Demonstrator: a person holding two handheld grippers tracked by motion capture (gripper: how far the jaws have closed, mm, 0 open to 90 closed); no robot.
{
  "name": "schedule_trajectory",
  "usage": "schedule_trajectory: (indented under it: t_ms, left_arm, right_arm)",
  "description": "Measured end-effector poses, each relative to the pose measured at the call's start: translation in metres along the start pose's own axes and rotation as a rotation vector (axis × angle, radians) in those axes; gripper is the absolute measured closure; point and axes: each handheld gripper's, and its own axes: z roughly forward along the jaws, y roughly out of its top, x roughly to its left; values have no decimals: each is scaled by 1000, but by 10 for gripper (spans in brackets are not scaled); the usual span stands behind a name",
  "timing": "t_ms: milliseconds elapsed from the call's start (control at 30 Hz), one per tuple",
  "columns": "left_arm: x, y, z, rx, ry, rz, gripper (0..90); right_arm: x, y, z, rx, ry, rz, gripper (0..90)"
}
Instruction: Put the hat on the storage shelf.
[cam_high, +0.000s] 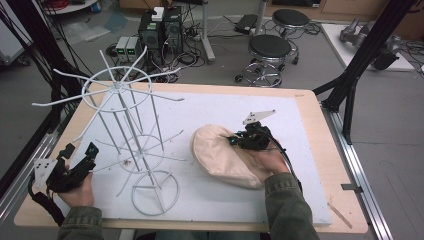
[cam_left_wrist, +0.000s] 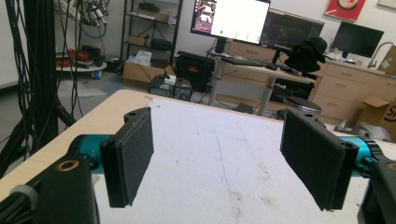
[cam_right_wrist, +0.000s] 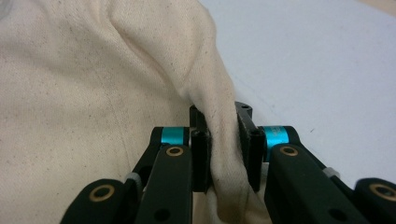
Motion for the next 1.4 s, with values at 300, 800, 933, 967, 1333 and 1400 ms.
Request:
schedule_trajectory:
  t_ms: [300, 800, 933, 967, 1333, 1400]
  left_arm:
    - [0, 0, 0, 0, 1, -1, 259]
    - [2, -1, 0, 6, 0, -32, 259]
    - [3, -1, -1, 0, 3, -42, 259]
    - [4, -1, -1, 3, 2, -48, 259]
    - [3, -1, -1, 1, 0, -48, 259]
    - [3, -1, -1, 0, 2, -50, 259]
  right_arm:
    - [0, 8, -31, -177, 7, 48, 786]
    - [15, 37, -89, -509, 30, 135, 784]
    - [29, 53, -108, -621, 60, 132, 784]
    - [32, 57, -112, -648, 71, 130, 784]
    - [59, 91, -135, -705, 139, 33, 781]
    - [61, 96, -138, -711, 139, 25, 781]
